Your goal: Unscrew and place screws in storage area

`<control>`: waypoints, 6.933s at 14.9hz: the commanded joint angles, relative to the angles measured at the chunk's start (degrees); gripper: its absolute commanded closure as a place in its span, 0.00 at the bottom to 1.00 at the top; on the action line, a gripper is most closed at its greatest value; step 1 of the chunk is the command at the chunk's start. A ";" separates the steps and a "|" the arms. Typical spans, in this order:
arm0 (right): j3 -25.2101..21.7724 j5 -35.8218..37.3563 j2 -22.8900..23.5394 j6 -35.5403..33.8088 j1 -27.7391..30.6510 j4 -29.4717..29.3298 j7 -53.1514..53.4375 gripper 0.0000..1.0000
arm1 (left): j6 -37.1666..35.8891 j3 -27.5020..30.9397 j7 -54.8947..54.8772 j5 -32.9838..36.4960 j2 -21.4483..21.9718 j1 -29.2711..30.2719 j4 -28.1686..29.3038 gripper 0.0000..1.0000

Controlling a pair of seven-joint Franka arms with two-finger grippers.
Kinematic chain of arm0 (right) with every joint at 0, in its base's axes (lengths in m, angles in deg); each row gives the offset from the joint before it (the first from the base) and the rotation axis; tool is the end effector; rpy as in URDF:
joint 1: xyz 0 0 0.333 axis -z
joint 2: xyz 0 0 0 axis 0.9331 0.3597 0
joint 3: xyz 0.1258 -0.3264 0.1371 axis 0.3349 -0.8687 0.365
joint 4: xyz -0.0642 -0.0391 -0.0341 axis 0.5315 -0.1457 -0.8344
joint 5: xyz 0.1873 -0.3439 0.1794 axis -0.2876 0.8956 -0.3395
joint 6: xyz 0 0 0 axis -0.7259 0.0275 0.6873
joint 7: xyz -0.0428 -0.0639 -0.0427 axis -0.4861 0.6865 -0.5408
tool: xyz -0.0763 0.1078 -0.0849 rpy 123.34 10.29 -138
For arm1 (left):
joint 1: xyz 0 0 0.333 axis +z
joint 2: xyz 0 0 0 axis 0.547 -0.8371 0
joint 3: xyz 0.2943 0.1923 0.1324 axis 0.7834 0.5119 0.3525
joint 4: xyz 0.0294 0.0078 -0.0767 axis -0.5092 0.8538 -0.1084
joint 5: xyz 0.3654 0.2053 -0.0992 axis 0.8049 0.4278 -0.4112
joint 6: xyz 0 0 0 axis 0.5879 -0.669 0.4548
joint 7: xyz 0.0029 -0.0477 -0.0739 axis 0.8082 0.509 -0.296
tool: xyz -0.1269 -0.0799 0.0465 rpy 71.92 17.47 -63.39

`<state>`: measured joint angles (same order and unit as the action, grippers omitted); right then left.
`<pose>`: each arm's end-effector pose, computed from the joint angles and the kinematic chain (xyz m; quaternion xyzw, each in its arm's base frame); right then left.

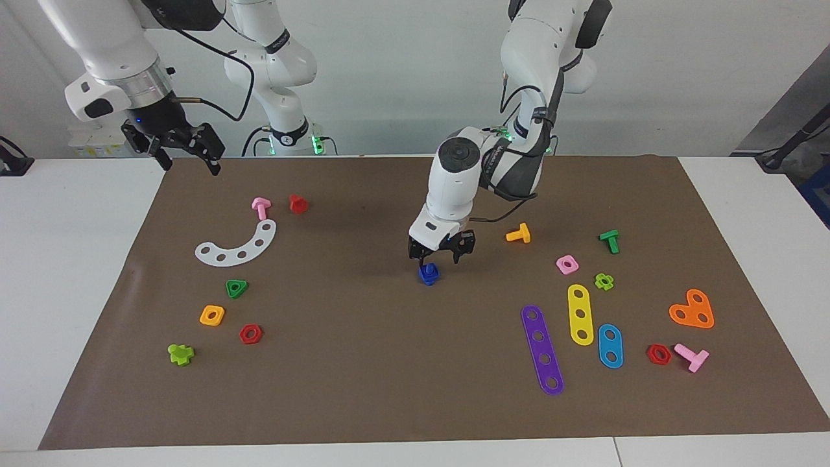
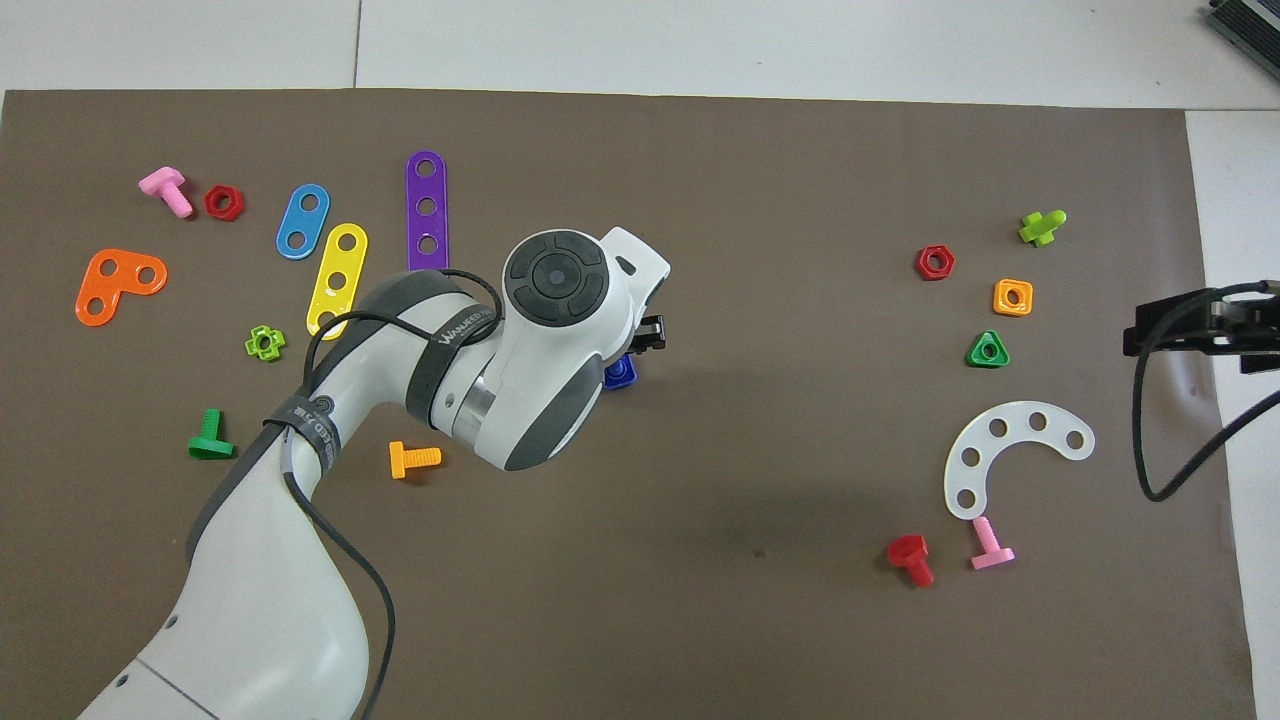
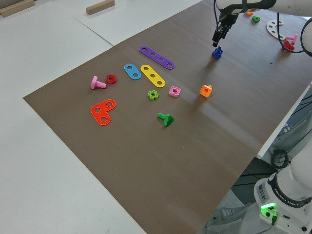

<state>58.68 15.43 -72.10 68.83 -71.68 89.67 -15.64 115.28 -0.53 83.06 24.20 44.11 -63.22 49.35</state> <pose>0.5677 -0.0233 0.6405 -0.9965 0.0830 0.0049 0.0036 0.5960 -0.4390 0.3499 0.9990 0.0242 0.0143 0.0348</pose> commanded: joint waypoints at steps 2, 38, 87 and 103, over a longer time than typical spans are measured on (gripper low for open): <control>0.42 -1.17 -0.45 -0.57 0.65 0.14 -0.19 0.00 | 3.01 1.03 2.55 1.18 -1.03 -1.23 1.33 0.19; 0.42 -1.17 -0.45 -0.57 0.65 0.22 -0.19 0.00 | 9.88 1.03 4.58 1.18 -1.12 -2.29 7.22 0.47; 1.73 -2.14 18.78 33.06 -29.40 4.09 27.31 0.00 | 4.42 1.03 -36.73 0.57 8.02 20.04 19.26 0.16; 1.82 -1.26 36.12 39.78 -37.14 -2.59 28.46 0.37 | -22.47 1.38 -45.08 0.48 24.00 34.53 6.08 0.10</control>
<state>60.78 14.44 -35.88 110.95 -108.87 87.86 12.79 93.49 1.41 38.17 24.49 64.47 -29.95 54.17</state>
